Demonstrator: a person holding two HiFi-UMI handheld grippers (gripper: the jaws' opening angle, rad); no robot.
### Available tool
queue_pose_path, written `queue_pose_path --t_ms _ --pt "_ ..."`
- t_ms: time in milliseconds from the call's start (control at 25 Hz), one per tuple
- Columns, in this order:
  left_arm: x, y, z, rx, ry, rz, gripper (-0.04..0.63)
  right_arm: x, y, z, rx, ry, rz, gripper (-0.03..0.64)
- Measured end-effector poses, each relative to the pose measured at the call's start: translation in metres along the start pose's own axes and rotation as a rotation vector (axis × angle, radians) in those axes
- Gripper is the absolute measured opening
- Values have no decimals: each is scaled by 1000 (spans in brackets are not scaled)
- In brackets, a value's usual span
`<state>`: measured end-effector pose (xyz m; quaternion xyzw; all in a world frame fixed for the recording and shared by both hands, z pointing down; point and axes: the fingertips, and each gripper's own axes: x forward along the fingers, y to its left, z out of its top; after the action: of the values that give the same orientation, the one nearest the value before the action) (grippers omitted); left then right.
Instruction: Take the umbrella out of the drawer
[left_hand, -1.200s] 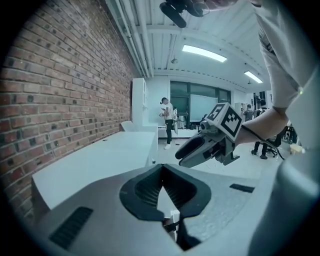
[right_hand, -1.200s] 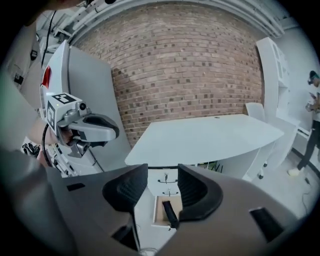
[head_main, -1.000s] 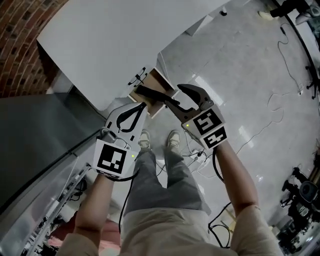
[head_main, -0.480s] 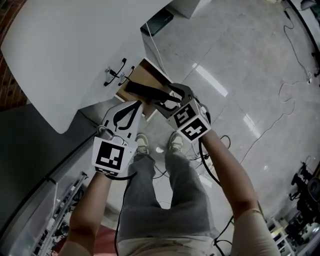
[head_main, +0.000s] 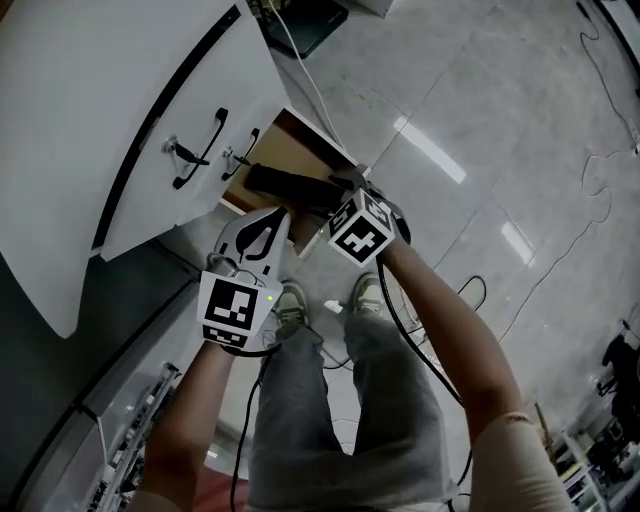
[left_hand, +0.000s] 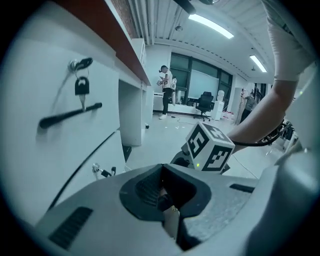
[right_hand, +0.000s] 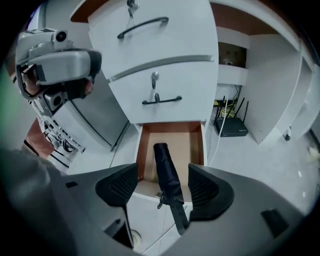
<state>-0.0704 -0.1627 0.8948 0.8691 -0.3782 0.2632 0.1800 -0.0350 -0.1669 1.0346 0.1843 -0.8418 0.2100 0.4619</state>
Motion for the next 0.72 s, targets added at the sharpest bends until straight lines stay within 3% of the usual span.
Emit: queue_pose_path --t_ms 240,560,720 --pt "42 10 -67 -12 80 -35 8 73 -5 -53 -20 124 31 296" --pt "79 0 -127 -27 165 -73 8 121 -24 -110 -138 313 -59 305" --pt "87 -4 -142 -33 173 -92 8 131 -38 -117 -160 385 -127 305"
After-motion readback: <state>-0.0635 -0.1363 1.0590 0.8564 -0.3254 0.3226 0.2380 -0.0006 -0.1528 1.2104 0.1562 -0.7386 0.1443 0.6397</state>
